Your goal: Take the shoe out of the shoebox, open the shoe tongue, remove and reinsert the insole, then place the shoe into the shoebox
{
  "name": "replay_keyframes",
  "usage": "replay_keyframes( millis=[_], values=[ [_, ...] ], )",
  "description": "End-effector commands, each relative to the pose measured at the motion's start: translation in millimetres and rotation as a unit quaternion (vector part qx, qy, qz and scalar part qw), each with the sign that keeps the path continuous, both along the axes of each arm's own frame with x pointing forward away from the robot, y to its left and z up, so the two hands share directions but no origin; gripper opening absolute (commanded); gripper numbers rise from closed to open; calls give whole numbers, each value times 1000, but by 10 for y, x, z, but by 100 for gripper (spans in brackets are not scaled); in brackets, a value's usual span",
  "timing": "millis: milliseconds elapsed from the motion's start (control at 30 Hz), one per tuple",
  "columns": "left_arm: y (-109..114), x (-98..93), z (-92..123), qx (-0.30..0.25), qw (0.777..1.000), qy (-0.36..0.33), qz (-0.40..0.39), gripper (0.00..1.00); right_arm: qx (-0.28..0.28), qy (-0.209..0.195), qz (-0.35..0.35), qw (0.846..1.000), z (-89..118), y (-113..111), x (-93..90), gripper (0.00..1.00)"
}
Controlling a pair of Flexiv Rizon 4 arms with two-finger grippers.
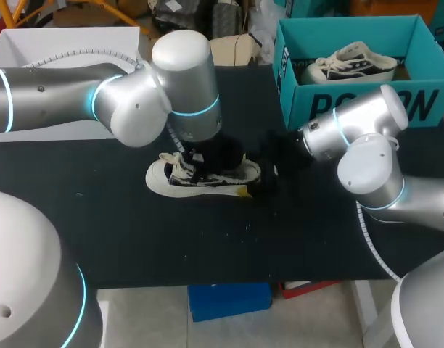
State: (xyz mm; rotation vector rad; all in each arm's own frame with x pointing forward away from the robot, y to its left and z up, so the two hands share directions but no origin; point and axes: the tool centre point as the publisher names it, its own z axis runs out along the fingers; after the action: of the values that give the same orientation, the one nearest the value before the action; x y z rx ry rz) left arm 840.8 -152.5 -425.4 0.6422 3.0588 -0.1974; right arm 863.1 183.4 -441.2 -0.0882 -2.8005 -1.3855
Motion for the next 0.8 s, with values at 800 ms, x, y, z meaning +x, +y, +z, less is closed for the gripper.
replay_keyframes(
  millis=[800],
  values=[
    [63, 32, 267, 16, 1000, -10, 25, 0, 0, 1, 0, 1000, -24, 19, 11, 0]
  ],
)
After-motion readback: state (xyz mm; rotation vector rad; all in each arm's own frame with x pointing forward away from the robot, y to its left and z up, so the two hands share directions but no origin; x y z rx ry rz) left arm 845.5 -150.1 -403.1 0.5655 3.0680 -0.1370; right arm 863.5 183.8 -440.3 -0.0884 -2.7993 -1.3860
